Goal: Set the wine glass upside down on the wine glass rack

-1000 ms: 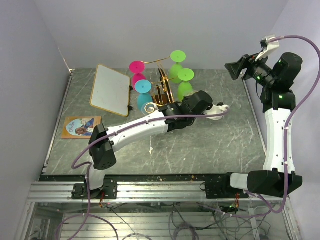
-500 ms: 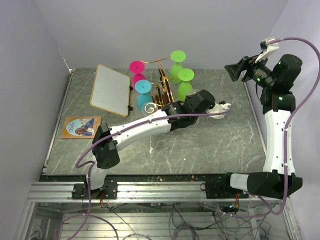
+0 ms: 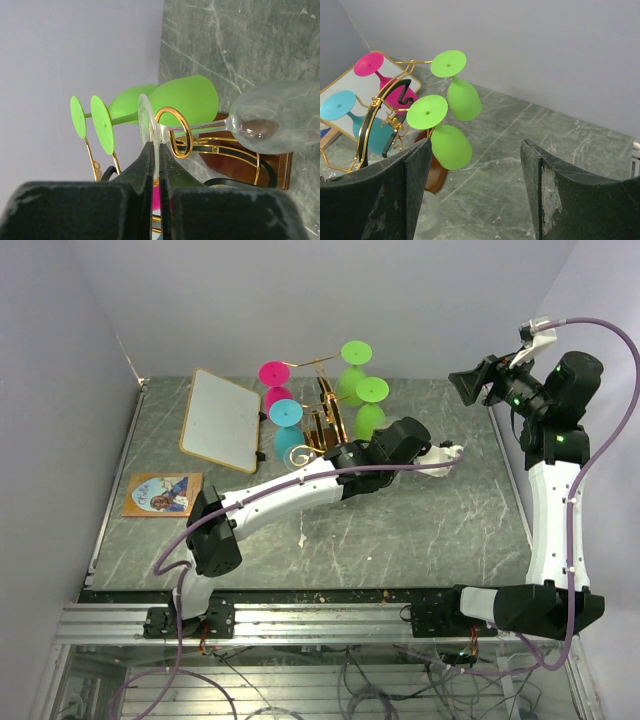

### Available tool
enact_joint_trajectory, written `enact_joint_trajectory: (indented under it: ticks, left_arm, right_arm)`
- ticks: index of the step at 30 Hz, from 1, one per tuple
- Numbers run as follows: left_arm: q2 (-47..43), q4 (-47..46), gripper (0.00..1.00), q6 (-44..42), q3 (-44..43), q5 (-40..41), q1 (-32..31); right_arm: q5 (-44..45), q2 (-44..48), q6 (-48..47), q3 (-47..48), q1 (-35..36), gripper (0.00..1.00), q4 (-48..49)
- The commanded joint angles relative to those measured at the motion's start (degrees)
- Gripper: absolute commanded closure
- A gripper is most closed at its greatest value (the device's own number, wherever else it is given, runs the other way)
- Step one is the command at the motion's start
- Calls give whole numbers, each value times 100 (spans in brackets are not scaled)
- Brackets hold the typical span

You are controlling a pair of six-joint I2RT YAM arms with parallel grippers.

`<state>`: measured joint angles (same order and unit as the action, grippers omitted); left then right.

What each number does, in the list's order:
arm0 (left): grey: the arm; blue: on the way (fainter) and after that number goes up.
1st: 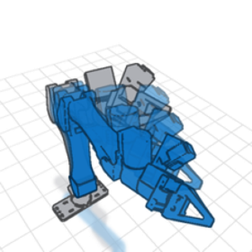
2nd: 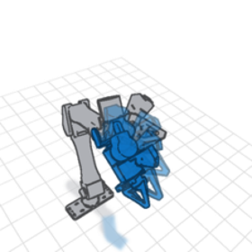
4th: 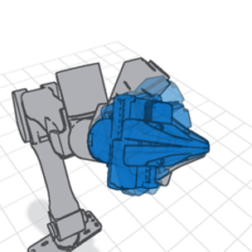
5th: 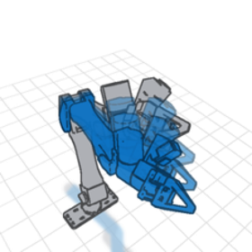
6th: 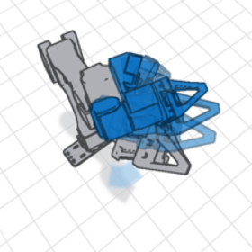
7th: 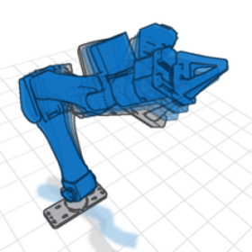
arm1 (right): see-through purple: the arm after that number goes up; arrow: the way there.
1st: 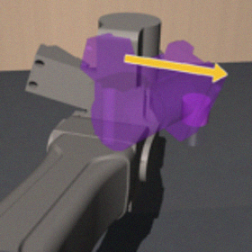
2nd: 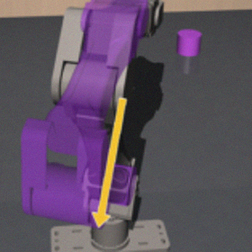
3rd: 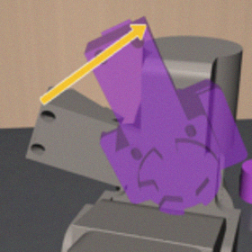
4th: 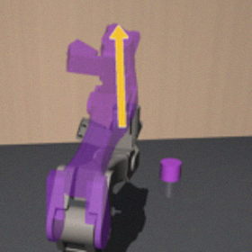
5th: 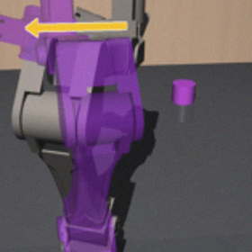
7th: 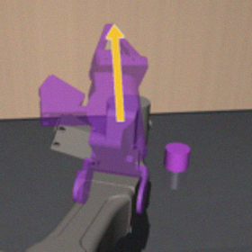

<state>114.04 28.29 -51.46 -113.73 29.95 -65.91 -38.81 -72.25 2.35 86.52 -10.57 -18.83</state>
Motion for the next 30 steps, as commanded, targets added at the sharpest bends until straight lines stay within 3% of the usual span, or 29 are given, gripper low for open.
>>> enact_joint_trajectory:
  ticks: [1, 11, 30]
  left_arm:
    - [-161, -184, 93, 38, -193, -446, -102]
    - [-498, -1113, 93, -744, 563, -526, -101]
    - [-514, -507, 93, -1205, 251, -1321, -20]
  right_arm:
    - [-83, 97, 11, -13, -59, 29, 153]
    - [-68, 130, -24, -39, -77, 29, 130]
    - [-74, 152, 2, -21, -128, 29, 145]
